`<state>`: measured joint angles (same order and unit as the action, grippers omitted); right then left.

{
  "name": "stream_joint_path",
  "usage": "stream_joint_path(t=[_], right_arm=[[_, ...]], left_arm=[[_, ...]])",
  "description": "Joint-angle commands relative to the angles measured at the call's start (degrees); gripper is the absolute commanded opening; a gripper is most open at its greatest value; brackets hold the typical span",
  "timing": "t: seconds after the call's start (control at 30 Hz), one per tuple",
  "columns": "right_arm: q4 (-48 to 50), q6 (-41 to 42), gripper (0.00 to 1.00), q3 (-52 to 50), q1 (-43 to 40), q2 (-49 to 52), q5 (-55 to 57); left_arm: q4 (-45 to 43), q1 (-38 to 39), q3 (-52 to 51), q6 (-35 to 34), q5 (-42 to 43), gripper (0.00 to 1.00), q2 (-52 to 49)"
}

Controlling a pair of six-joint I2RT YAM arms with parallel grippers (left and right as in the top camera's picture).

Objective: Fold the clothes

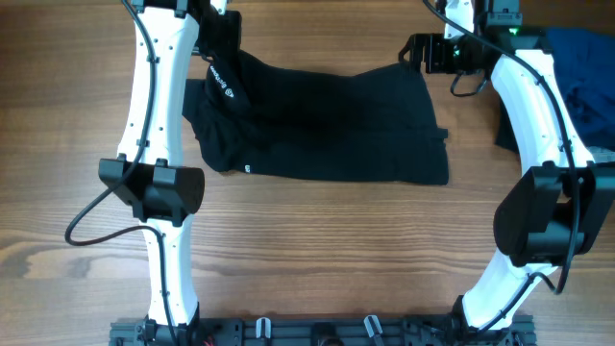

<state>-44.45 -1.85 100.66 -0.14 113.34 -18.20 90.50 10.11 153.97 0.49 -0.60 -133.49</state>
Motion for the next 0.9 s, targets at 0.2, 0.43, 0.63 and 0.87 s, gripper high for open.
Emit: stream_joint_path(t=[0.2,0.43,0.63,0.87], right_arm=[[9.3,-0.5,0.90,0.9,0.2,6.3,4.7],[13.3,7.6,0.83,0.9,0.3,13.9,5.3],[15.8,18.4,0.80,0.9,0.3,17.7,5.4],[18.7,22.0,0.78,0.9,1.2,20.5,6.8]], left_arm=[[-0.7,-0.1,-0.1,-1.0,-0.5,0.04,-0.4],[-0.7,0.3,-0.1,-1.0,-0.5,0.04,-0.4],[-0.9,0.5,-0.1,-1.0,-0.5,0.04,-0.5],[-1.2,0.5,-0.1,-1.0,-0.5,0.04,-0.5]])
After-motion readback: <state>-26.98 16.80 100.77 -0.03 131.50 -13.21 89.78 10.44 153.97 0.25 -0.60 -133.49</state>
